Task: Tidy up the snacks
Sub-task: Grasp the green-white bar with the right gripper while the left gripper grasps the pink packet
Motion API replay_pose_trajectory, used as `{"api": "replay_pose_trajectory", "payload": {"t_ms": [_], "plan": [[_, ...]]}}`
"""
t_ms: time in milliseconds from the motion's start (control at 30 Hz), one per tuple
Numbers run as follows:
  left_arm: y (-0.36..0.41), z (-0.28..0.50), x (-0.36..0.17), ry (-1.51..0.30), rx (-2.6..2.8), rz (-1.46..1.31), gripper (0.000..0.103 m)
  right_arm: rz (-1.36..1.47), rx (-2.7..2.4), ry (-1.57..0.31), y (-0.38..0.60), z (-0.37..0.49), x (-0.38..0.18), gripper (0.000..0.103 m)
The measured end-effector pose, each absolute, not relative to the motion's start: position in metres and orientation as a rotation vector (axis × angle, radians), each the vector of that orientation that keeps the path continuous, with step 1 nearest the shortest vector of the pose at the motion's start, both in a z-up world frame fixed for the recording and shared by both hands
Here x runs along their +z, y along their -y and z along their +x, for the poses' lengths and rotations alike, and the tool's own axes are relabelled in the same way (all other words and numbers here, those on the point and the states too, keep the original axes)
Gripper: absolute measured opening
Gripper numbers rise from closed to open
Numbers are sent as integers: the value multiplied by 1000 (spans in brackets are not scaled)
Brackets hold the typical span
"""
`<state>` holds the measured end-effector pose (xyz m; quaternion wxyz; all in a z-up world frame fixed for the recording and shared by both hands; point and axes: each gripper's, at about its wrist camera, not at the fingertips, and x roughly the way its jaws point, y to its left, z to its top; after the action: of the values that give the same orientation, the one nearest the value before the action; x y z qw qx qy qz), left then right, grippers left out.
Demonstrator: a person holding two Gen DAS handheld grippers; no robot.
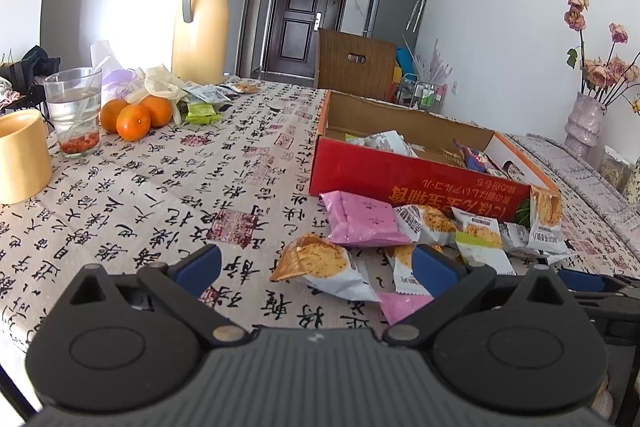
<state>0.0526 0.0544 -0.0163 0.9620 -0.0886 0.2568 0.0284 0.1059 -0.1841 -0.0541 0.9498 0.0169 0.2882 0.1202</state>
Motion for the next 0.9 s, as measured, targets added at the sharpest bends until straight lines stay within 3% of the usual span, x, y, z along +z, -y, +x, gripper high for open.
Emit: {"api": "replay_pose_trajectory", "payload": {"t_ms": [267,733,900], "plan": [[-52,56,-20,-537,60,-174,103,19,277,-599,176,110,-59,79],[-46,61,-25,-561,61,-161,103,-66,285,-584,167,110,-73,41],[-43,61,-25,-567,58,-154,103,-83,300,-570,166,106,-71,37]]}}
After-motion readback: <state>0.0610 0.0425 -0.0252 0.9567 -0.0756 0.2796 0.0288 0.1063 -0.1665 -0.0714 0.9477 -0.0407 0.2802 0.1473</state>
